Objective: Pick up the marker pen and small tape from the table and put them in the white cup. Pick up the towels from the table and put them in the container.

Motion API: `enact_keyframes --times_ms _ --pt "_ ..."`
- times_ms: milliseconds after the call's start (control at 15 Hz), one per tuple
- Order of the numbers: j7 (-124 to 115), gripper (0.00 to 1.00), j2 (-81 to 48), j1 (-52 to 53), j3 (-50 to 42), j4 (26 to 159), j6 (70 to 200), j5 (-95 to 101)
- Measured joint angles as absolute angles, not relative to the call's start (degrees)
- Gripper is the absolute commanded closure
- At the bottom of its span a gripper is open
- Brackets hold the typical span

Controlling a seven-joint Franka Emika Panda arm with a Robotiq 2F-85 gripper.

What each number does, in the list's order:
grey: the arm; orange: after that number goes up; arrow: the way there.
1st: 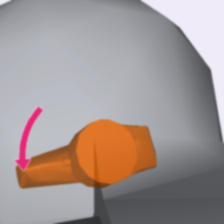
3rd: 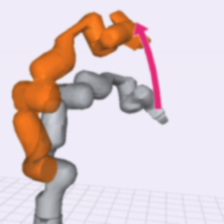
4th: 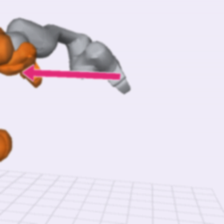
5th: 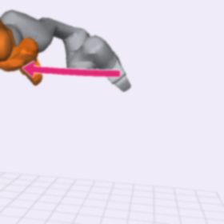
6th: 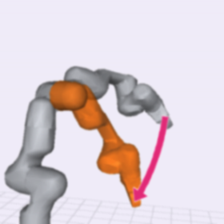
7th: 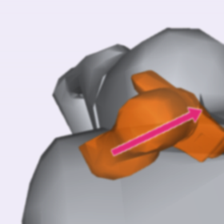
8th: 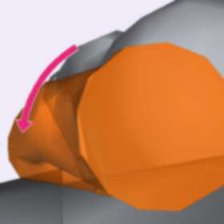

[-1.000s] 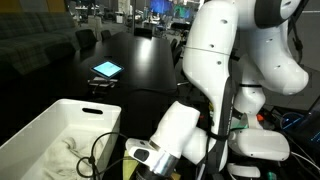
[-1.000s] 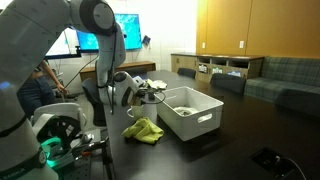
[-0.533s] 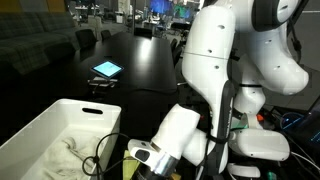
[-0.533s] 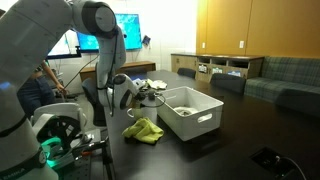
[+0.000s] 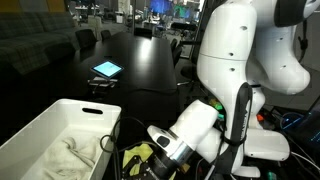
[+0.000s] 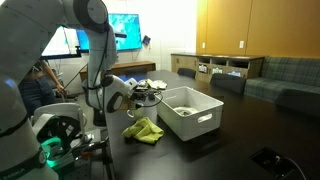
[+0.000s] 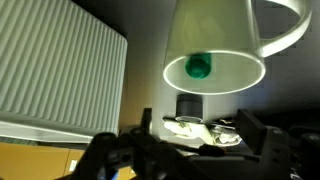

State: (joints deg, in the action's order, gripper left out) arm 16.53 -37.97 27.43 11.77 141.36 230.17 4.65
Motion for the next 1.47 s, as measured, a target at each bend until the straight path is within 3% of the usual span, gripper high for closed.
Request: enact_keyframes --times_ms 533,1133,1467 --pt "17.4 0.00 -30.7 31.5 12.2 153.3 233.0 -8.0" --pt "7.2 0.00 -18.7 24.9 14.7 154.6 203.3 -4.7" --pt "-0.7 0.00 -9.2 15.7 22.2 154.3 183.2 -1.8"
